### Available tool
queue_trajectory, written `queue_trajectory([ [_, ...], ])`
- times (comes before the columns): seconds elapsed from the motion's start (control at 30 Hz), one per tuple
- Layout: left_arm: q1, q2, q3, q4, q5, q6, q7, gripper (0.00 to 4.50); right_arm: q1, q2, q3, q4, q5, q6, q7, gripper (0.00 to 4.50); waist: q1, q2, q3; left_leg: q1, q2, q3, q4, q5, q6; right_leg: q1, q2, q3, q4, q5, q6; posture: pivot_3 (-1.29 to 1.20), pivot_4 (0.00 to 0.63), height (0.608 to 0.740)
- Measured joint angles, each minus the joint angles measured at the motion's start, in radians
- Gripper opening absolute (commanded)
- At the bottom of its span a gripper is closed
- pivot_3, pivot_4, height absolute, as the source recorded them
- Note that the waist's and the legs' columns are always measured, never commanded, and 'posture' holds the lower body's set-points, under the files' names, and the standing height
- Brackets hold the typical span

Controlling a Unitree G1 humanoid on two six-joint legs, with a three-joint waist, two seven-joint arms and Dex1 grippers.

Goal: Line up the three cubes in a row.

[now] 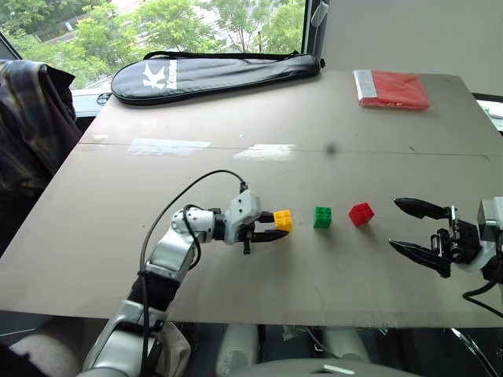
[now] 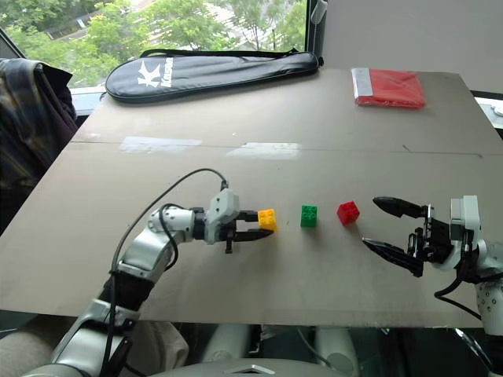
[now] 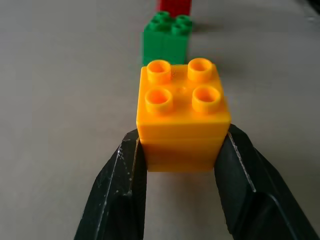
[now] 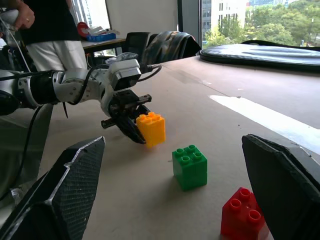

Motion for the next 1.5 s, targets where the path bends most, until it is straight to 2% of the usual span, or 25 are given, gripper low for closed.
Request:
queue_trajectory([
  [0.2,-0.189,-0.083,-0.053,0.316,0.065,-0.161,-0.107,1.29,0.043,0.007,-0.019,-0.035,0.0,-0.009,-0.025,4.5,-0.002,-0.001,0.001,0.0,0.0,-0.001,0.0,0.0,0.0,0.0,0.001,0.0,0.0,0.0,0.0,0.0,0.15,0.708],
  [0.43,-0.296,-0.097,-0.049,0.52,0.097,-0.31,-0.171,1.29,0.089,0.021,-0.026,-0.081,0.001,-0.01,-0.058,4.5,-0.004,-0.001,0.001,0.0,0.0,0.0,0.0,0.0,0.0,0.0,0.001,0.001,0.0,0.0,0.0,0.0,0.15,0.708],
  [0.73,-0.312,-0.093,-0.022,0.582,0.11,-0.364,-0.181,1.29,0.083,0.021,-0.028,-0.094,0.001,-0.01,-0.061,4.5,-0.004,-0.001,0.001,0.0,0.001,-0.001,0.0,0.0,0.0,0.0,0.001,0.0,0.0,0.0,0.0,0.0,0.15,0.708],
  [1.03,-0.283,-0.093,-0.007,0.551,0.113,-0.361,-0.165,1.29,0.061,0.021,-0.027,-0.076,-0.005,-0.01,-0.053,4.5,-0.004,-0.001,0.0,0.001,0.001,-0.001,0.0,0.0,0.0,0.0,0.001,0.0,0.001,0.0,0.0,0.0,0.15,0.708],
  [1.1,-0.28,-0.093,-0.005,0.547,0.114,-0.357,-0.165,2.3,0.061,0.021,-0.026,-0.075,-0.008,-0.01,-0.051,4.5,-0.004,-0.001,0.0,0.001,0.001,-0.001,0.0,0.0,0.0,0.0,0.001,0.0,0.001,0.0,0.0,0.0,0.15,0.708],
  [1.13,-0.279,-0.094,-0.005,0.546,0.113,-0.353,-0.17,2.61,0.061,0.021,-0.026,-0.075,-0.01,-0.01,-0.05,4.5,-0.003,-0.001,0.0,0.001,0.001,-0.001,0.0,0.0,0.0,0.0,0.001,0.0,0.001,0.0,0.0,0.0,0.15,0.708],
  [1.27,-0.28,-0.101,-0.008,0.551,0.117,-0.357,-0.173,4.41,0.056,0.019,-0.026,-0.071,-0.014,-0.01,-0.046,4.5,-0.001,-0.001,0.0,0.001,0.001,-0.001,0.001,0.0,0.0,0.0,0.001,0.0,0.001,0.0,0.001,0.0,0.15,0.708],
  [1.5,-0.286,-0.098,-0.007,0.56,0.119,-0.36,-0.162,4.41,0.056,0.019,-0.026,-0.055,-0.022,-0.01,-0.039,4.5,-0.002,-0.001,0.0,0.002,0.001,-0.001,0.001,0.0,0.0,0.0,0.001,0.0,0.002,0.0,0.001,0.0,0.15,0.708],
])
